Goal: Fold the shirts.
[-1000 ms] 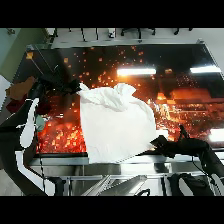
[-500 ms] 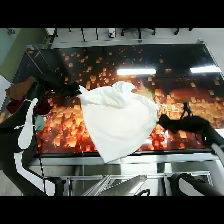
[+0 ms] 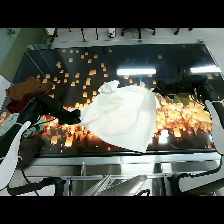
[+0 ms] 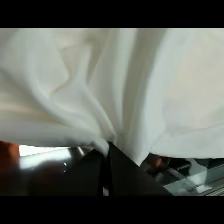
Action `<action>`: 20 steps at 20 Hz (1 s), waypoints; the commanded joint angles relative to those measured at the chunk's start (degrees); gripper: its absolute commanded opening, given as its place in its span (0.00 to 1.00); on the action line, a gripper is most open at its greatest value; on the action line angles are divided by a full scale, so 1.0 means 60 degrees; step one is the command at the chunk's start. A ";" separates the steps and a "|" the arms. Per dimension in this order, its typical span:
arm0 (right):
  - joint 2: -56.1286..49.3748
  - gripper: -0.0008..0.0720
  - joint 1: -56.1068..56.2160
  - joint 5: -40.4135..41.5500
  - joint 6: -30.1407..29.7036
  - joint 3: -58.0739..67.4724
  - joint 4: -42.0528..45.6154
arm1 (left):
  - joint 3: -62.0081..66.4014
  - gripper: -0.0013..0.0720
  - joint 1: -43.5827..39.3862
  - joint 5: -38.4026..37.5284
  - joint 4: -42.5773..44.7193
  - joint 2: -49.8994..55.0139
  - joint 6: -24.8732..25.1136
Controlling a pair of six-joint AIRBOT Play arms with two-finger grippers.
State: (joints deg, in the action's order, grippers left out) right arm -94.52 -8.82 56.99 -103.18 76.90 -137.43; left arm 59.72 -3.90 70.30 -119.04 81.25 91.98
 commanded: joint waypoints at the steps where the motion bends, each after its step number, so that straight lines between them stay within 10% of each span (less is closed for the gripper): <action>1: -0.0175 0.44 -0.0168 0.0605 -0.0026 0.0397 0.0040 | -0.0448 0.04 -0.0113 -0.0233 0.0087 -0.0663 -0.0160; 3: 0.0029 0.46 -0.0441 0.1253 -0.0095 0.0397 0.0047 | 0.0288 0.04 -0.0058 -0.0321 0.0149 -0.0572 -0.0095; 5: 0.0477 0.46 -0.0896 0.2437 -0.0004 0.0328 0.0346 | 0.1246 0.80 0.0160 -0.0248 0.0182 -0.0517 0.0619; 6: 0.0820 0.46 -0.1104 0.2874 0.0131 0.0106 0.0597 | 0.1683 0.98 0.0361 -0.0211 0.0204 -0.0495 0.1027; 10: 0.3351 0.46 -0.1639 0.3253 0.0000 -0.3049 0.1089 | 0.2867 0.98 0.1282 0.0350 0.1086 -0.0495 0.2994; 12: 0.4860 0.74 -0.1690 0.3220 -0.0018 -0.5355 0.1184 | 0.2809 0.98 0.1687 0.0969 0.1137 -0.0455 0.4277; 20: 0.7861 0.73 -0.0299 0.0404 0.0630 -1.1362 -0.0415 | 0.0120 0.98 0.1829 0.0018 0.1177 -0.0444 0.5340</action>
State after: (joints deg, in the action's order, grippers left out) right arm -51.00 -14.46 65.80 -101.36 17.39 -136.99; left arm 65.08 6.79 74.11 -112.16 78.54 121.21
